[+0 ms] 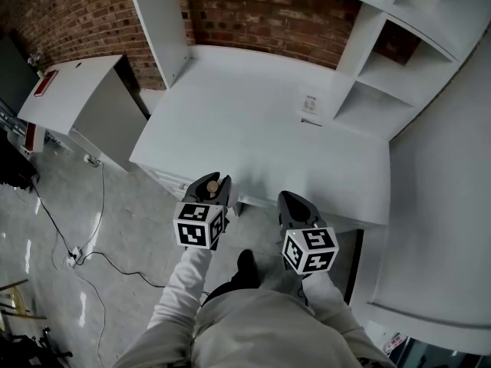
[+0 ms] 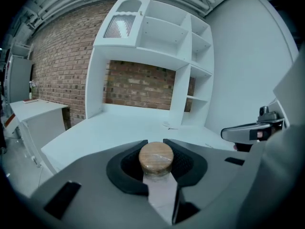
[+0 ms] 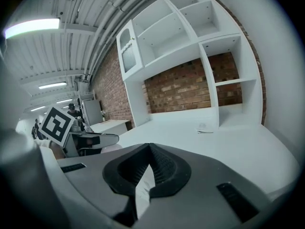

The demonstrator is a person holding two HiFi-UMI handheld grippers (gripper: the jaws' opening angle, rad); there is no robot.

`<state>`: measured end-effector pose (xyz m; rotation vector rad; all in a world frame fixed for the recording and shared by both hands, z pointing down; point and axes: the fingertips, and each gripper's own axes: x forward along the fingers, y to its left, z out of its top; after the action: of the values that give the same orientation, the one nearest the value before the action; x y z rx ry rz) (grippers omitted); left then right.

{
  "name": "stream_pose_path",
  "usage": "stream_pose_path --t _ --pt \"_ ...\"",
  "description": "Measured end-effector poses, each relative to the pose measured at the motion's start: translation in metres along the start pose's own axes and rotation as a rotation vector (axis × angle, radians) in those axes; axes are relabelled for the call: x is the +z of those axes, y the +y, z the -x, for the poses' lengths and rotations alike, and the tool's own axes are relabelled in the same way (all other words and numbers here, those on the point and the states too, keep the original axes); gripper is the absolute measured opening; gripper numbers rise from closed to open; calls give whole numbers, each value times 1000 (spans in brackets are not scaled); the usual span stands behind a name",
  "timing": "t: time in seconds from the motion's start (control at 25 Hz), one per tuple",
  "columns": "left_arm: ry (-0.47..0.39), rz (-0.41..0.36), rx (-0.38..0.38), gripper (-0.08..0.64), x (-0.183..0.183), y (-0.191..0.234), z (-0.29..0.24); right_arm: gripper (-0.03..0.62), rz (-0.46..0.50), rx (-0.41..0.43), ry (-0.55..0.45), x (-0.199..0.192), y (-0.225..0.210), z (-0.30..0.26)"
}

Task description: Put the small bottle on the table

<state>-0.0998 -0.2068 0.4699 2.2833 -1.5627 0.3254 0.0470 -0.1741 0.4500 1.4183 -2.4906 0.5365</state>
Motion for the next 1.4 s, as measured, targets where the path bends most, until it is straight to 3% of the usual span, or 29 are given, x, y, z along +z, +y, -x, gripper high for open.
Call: stream_pose_path --t 0.44,0.84,1.4 --pt "40 -59 -80 110 8 19 -68 28 -9 -79 -21 22 -17 -36" --pt "83 -109 -140 110 -1 3 -109 28 -18 -150 -28 25 -38 -38" --pt "143 -192 -163 112 -15 -10 -159 28 -26 -188 -53 40 -72 -45"
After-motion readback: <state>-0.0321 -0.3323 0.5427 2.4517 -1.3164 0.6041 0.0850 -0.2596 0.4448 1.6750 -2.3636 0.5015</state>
